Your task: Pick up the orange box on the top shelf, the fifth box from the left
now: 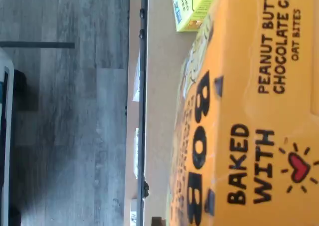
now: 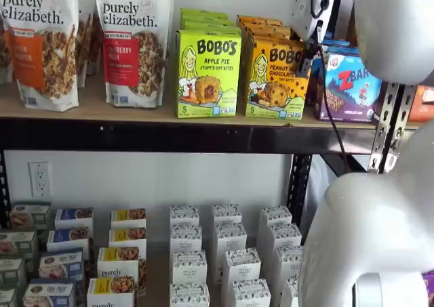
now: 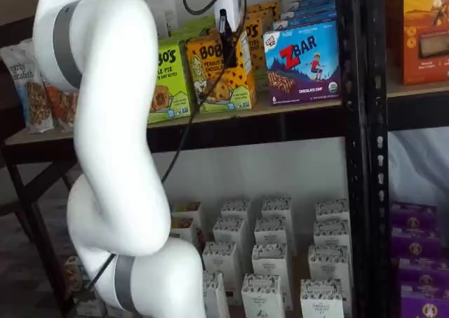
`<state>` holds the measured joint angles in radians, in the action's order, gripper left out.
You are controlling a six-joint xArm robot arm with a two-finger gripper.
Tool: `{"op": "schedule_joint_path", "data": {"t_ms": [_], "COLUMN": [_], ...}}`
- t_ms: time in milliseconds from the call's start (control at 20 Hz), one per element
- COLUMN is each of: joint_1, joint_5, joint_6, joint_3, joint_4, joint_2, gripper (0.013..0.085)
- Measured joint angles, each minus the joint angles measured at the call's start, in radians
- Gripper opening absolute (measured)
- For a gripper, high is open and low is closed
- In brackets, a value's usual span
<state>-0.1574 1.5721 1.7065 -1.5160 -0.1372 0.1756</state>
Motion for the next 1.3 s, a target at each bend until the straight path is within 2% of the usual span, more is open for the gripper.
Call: {"op": "schedule_joint_path", "data": {"t_ms": [850,1000,1050,1100,1150,1200,1250,1300], "joint_1": [0.001,0.001,0.002,0.002,0.002,0.002,0.002,0.002], "joint_5": [-0.017,-0.016,-0.016,-0.017,-0.016,-0.015,-0.013,-0.011], "joint_6": [0.000,-0.001,-0.001,-0.001,-0.001,-0.002,-0.002,-0.002], "joint_3": [0.016,0.016,0.017,0.018,0.018,0.017,0.016,0.015], "joint_4": [-0.007,-0.008,-0.008,-0.009,-0.010,-0.011,-0.011,-0.012], "joint_2": [0.007,0.006,0.006,0.006,0.006,0.006,0.005,0.004], "gripper": [0.0610,0.0530,0.0530,0.0490,0.0490,0.0450,0.0450,0.0410]}}
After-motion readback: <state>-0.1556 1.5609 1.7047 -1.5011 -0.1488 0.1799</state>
